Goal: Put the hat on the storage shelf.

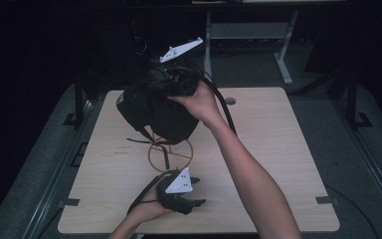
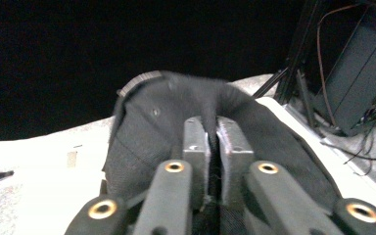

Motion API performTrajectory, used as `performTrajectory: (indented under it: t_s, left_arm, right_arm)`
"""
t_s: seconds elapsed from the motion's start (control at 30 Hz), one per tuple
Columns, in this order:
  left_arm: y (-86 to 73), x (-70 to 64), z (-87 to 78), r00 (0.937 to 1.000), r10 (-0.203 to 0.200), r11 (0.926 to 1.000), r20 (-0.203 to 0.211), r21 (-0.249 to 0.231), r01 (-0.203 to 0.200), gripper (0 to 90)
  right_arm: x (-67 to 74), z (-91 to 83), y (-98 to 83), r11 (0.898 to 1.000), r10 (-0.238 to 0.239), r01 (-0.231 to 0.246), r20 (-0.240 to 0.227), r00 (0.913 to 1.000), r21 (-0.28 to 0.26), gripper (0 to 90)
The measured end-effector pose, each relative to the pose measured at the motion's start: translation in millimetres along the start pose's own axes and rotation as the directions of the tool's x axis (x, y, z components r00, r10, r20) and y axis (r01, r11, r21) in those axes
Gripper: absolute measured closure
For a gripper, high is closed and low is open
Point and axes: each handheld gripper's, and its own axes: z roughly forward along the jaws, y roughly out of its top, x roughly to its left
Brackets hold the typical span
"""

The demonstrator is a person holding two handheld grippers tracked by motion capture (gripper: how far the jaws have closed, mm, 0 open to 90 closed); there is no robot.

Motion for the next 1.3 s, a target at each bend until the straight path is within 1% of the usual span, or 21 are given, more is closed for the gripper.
performTrajectory:
  t_s: [0.03, 0.1, 0.13, 0.17, 0.2, 0.23, 0.27, 0.33, 0.43, 0.53, 0.57, 0.63, 0.7, 0.8, 0.83, 0.93, 0.97, 1.03, 1.1, 1.17, 1.3]
  left_arm:
    - [0.0, -0.5, 0.3, 1.0, 0.002, 1.0, -0.005, 0.0, -0.002, 34.9]
    - [0.0, -1.6, 0.0, 0.9999, 0.008, 1.0, -0.012, 0.004, -0.008, 34.9]
    - [-0.2, -2.0, -0.3, 0.9999, 0.01, 0.9999, -0.011, 0.003, -0.01, 34.9]
    - [-0.3, -2.2, -0.4, 0.9999, 0.011, 0.9999, -0.01, 0.003, -0.011, 35.2]
    - [-0.5, -2.4, -0.5, 0.9999, 0.012, 0.9999, -0.01, 0.004, -0.012, 35.2]
    - [-0.7, -2.4, -0.6, 0.9999, 0.01, 0.9999, -0.01, 0.005, -0.01, 35.2]
    - [-0.7, -2.3, -0.6, 0.9999, 0.008, 1.0, -0.01, 0.003, -0.008, 35.2]
    - [-0.7, -2.2, -0.5, 0.9999, 0.007, 1.0, -0.01, 0.002, -0.007, 35.2]
    - [-0.8, -1.8, -0.6, 0.9999, 0.005, 1.0, -0.014, 0.001, -0.005, 35.1]
    - [-1.8, -0.6, -0.4, 0.9999, -0.004, 1.0, -0.014, 0.001, 0.004, 35.1]
    - [-2.1, -0.3, -0.4, 0.9999, -0.006, 1.0, -0.015, 0.001, 0.006, 35.0]
    - [-2.4, 0.7, -0.4, 0.9998, -0.005, 1.0, -0.017, 0.008, 0.005, 35.0]
    - [-2.5, 0.3, -0.1, 0.9997, -0.014, 0.9999, -0.018, 0.005, 0.014, 34.9]
    - [-2.2, 0.5, -0.8, 0.9998, -0.005, 0.9999, -0.02, 0.012, 0.005, 34.6]
    - [-2.2, 0.0, -0.6, 0.9998, -0.009, 0.9999, -0.02, 0.01, 0.01, 34.5]
    - [-2.5, 0.1, -0.7, 0.9998, -0.011, 0.9999, -0.019, 0.012, 0.011, 34.4]
    - [-2.7, -0.1, -0.3, 0.9997, -0.018, 0.9998, -0.019, 0.007, 0.018, 34.3]
    - [-3.1, 0.3, -0.2, 0.9997, -0.017, 0.9998, -0.019, 0.007, 0.018, 34.3]
    - [-3.6, 0.6, 0.0, 0.9997, -0.017, 0.9998, -0.016, 0.004, 0.017, 34.2]
    - [-3.9, 0.1, 0.6, 0.9996, -0.027, 0.9996, -0.013, 0.001, 0.027, 34.1]
    - [-4.1, -0.2, 1.6, 0.9996, -0.027, 0.9996, -0.009, 0.004, 0.027, 33.9]
  right_arm:
    - [-0.8, 2.8, -1.1, 1.0, 0.004, -0.004, -0.003, 1.0, 0.009, 78.8]
    - [-2.4, 5.4, -3.1, 0.999, 0.035, -0.035, -0.015, 0.9993, -0.006, 71.4]
    - [-2.9, 5.9, -3.7, 0.999, 0.036, -0.036, -0.022, 0.9991, -0.009, 66.7]
    - [-2.3, 5.9, -4.0, 0.999, 0.033, -0.033, -0.014, 0.9994, 0.0, 62.8]
    - [-1.6, 5.7, -4.1, 0.999, 0.034, -0.033, -0.008, 0.9994, 0.006, 62.3]
    - [-1.1, 5.2, -5.1, 1.0, 0.024, -0.024, -0.002, 0.9997, 0.01, 62.1]
    - [0.1, 4.1, -6.5, 1.0, 0.029, -0.029, -0.008, 0.9996, 0.013, 60.6]
    - [0.3, 2.8, -8.3, 1.0, 0.022, -0.021, -0.002, 0.9998, 0.02, 57.6]
    - [-0.7, -0.6, -11.4, 0.999, 0.029, -0.029, 0.001, 0.9996, 0.023, 53.4]
    - [-2.6, -4.8, -14.8, 0.999, 0.035, -0.035, -0.003, 0.9994, 0.015, 50.1]
    - [-3.1, -6.7, -16.3, 0.999, 0.032, -0.032, -0.002, 0.9995, 0.015, 47.1]
    - [-3.8, -9.6, -18.4, 0.999, 0.041, -0.041, -0.011, 0.9991, 0.008, 46.2]
    - [-4.0, -13.4, -20.8, 0.999, 0.047, -0.047, -0.015, 0.9988, 0.001, 43.5]
    - [-4.5, -18.8, -24.5, 0.999, 0.049, -0.049, -0.016, 0.9987, -0.001, 39.1]
    - [-4.9, -21.8, -25.9, 0.999, 0.053, -0.053, -0.015, 0.9985, 0.001, 36.7]
    - [-4.6, -30.7, -30.0, 0.998, 0.053, -0.054, -0.011, 0.9985, -0.016, 35.8]
    - [-5.0, -33.4, -31.1, 0.998, 0.054, -0.054, -0.007, 0.9985, -0.017, 34.8]
    - [-6.0, -38.5, -33.5, 0.998, 0.063, -0.063, -0.011, 0.998, -0.017, 34.5]
    - [-7.4, -43.7, -36.5, 0.998, 0.062, -0.062, -0.004, 0.9981, -0.018, 34.0]
    - [-9.3, -48.2, -39.2, 0.997, 0.071, -0.071, -0.003, 0.9975, -0.017, 33.3]
    - [-13.0, -59.4, -46.5, 0.996, 0.082, -0.082, 0.006, 0.9966, -0.026, 31.8]
